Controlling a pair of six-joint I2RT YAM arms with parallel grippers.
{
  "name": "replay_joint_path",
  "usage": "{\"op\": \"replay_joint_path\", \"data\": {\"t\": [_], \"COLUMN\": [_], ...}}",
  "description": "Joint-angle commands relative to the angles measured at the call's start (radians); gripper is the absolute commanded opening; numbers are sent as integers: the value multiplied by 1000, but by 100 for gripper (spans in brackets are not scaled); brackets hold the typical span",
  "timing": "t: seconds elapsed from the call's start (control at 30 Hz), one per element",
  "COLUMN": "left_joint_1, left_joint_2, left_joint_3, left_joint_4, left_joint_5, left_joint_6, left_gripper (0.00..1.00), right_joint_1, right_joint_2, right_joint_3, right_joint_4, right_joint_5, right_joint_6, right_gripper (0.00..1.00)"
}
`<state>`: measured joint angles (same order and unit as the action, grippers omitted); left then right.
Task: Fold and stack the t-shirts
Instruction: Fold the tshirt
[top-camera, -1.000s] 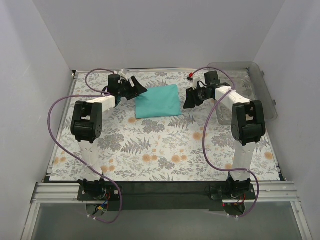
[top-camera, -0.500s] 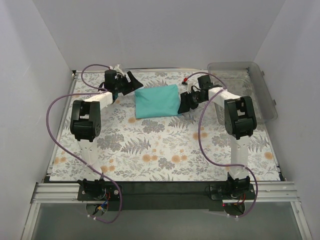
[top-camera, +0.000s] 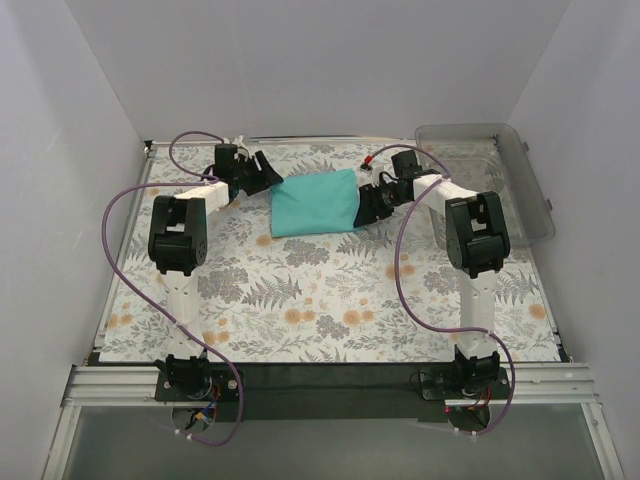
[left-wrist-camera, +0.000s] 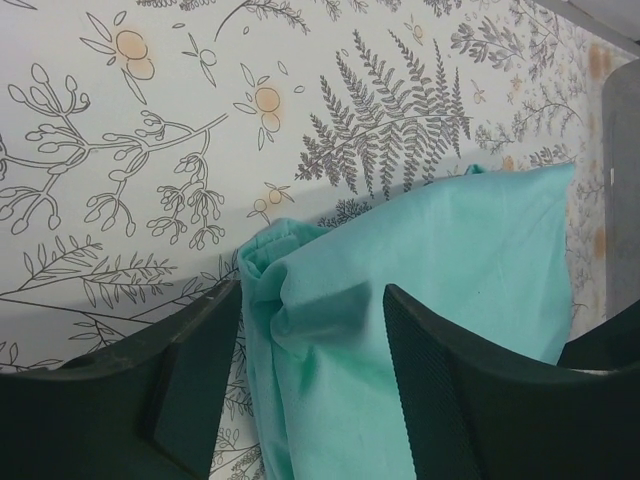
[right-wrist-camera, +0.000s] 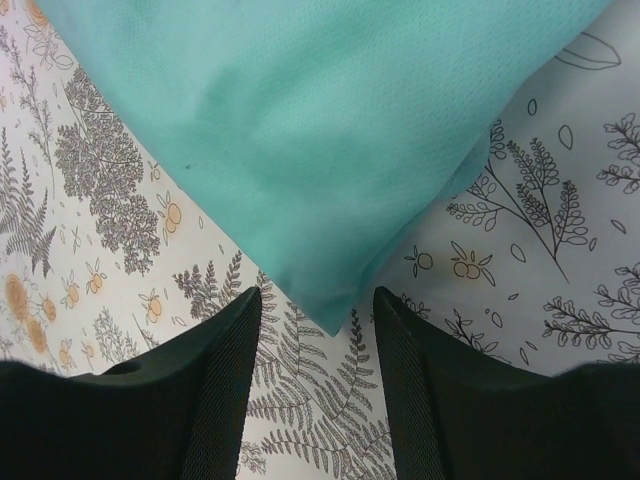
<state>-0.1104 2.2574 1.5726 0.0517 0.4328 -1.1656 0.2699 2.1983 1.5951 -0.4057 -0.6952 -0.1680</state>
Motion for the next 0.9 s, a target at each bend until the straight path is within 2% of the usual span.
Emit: {"op": "replay_joint_path", "data": {"t": [0.0, 0.17, 0.23, 0.37, 0.4, 0.5, 0.57, 0.77, 0.87], "left_joint_1": [5, 6, 5, 6, 6, 8, 11, 15, 17], "left_joint_2": [-25, -15, -7, 2, 4, 8, 16, 28, 33], "left_joint_3": [40, 69, 87, 107, 113, 122, 136, 159, 174], "left_joint_4": [-26, -42, -47, -92, -98, -108, -115, -131, -133], "left_joint_5": [-6, -5, -8, -12, -11, -6, 1, 6, -6], "left_joint_6": [53, 64, 67, 86, 90, 101, 103, 116, 130], "left_gripper": [53, 49, 43, 36, 28, 20, 10, 0, 0], "right_joint_1": [5, 5, 3, 5, 3, 3, 3, 3, 3], "right_joint_2": [9, 9, 9, 9, 11, 9, 6, -2, -2], "right_joint_3": [17, 3, -3, -4, -4, 2, 6, 6, 12], "right_joint_4": [-10, -15, -18, -31, -33, -41, -48, -74, -99], "right_joint_5": [2, 19, 23, 36, 37, 48, 59, 77, 97], "right_joint_6": [12, 12, 4, -16, -18, -31, -44, -76, -102], "right_gripper": [46, 39, 36, 23, 20, 11, 4, 1, 1]}}
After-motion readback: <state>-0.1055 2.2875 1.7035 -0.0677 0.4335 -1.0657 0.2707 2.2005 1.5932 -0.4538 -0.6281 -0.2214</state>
